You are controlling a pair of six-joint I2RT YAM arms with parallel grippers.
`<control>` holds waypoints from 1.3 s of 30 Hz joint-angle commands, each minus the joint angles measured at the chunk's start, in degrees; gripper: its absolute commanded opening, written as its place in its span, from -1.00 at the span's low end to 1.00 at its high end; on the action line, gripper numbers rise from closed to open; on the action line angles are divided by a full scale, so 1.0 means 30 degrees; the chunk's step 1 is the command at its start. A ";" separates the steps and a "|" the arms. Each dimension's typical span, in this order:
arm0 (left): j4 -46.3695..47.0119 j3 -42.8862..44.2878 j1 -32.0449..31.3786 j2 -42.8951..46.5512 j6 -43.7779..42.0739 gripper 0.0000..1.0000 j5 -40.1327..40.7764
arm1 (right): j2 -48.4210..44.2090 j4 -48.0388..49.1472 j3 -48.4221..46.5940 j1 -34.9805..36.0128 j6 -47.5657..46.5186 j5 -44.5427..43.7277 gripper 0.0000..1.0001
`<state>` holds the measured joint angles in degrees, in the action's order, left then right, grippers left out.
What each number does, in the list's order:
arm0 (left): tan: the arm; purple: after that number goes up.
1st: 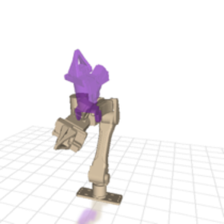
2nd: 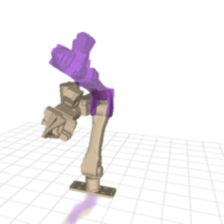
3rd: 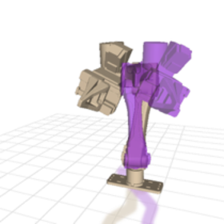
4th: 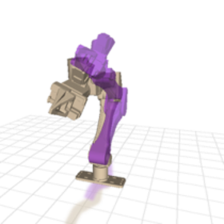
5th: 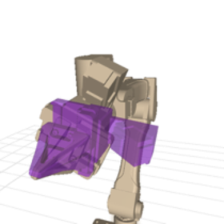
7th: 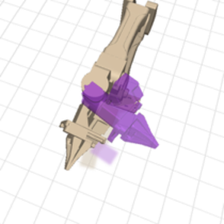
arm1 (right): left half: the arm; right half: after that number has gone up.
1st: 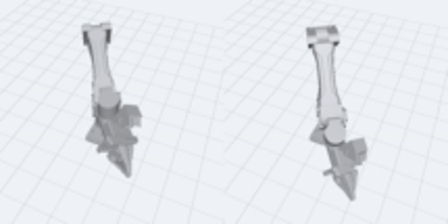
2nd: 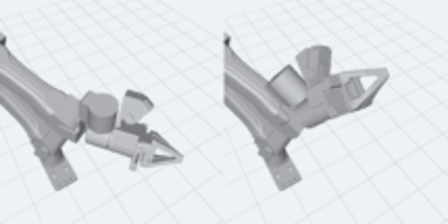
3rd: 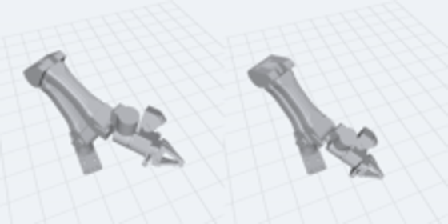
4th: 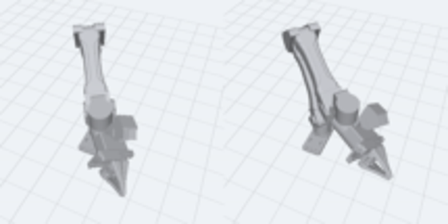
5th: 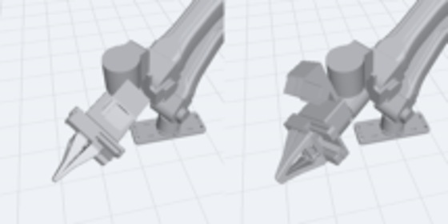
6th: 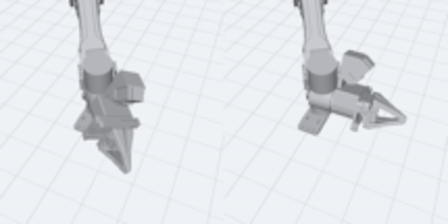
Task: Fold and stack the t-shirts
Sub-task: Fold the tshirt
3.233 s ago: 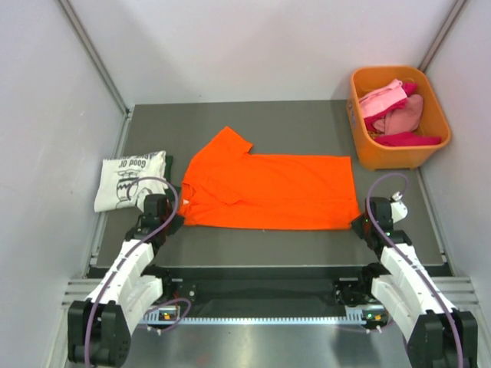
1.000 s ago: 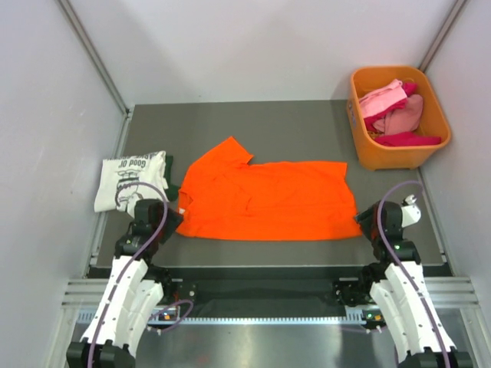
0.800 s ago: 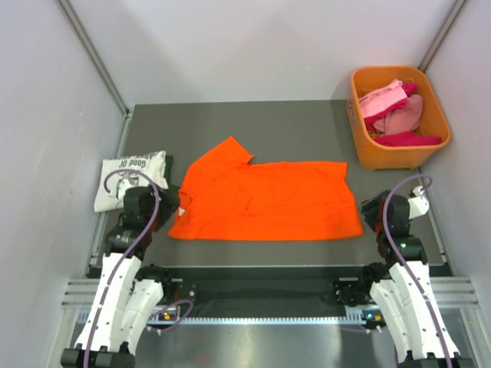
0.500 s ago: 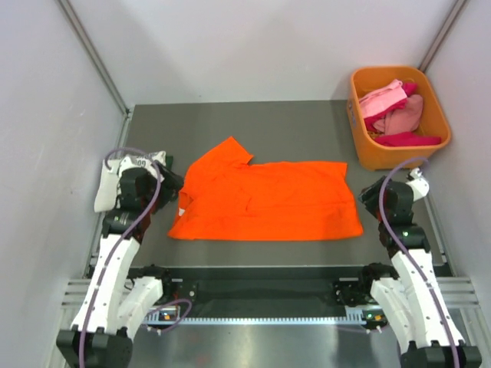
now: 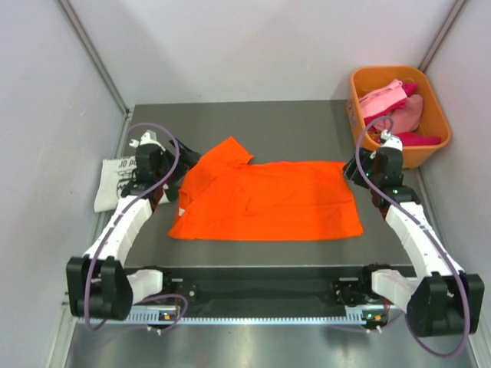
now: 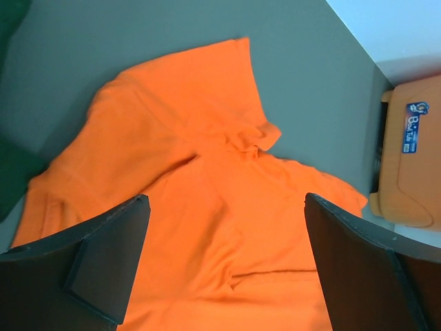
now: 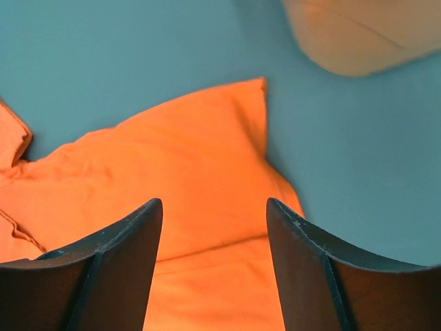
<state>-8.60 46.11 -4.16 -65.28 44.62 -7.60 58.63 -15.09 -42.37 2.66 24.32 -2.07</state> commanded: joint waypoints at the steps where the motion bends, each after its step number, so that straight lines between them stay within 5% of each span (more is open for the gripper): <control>1: 0.3858 0.0948 0.0040 -0.1730 0.0009 0.96 -0.1188 | 0.1137 0.1544 -0.1635 0.0898 -0.1542 0.0630 0.24; 6: 0.5591 0.2087 -0.0048 -0.4719 -0.0751 0.89 -0.0984 | 0.3301 0.1776 -0.2663 0.1839 -0.2012 -0.1011 0.22; 16: 0.2959 1.2804 -0.0252 -1.6281 -0.4060 0.42 -0.2155 | 0.7029 0.2247 -0.4802 0.1810 -0.1455 -0.0308 0.00; 20: -0.2796 2.0462 -0.0545 -2.0684 -0.5320 0.47 -0.1630 | 0.6795 0.2510 -0.4598 0.1810 -0.1426 -0.0366 0.00; 24: -0.5185 2.4494 -0.0897 -2.4171 -0.6258 0.48 -0.1920 | 0.6736 0.2424 -0.4656 0.1781 -0.1426 -0.0395 0.00; 39: -0.6830 2.5032 -0.1687 -2.6084 -0.7255 0.29 -0.5203 | 0.6823 0.2775 -0.4129 0.1664 -0.1103 -0.0073 0.00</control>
<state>-25.93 122.17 -8.36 -142.67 25.15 -21.67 80.34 -9.34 -53.41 7.75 20.47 -2.87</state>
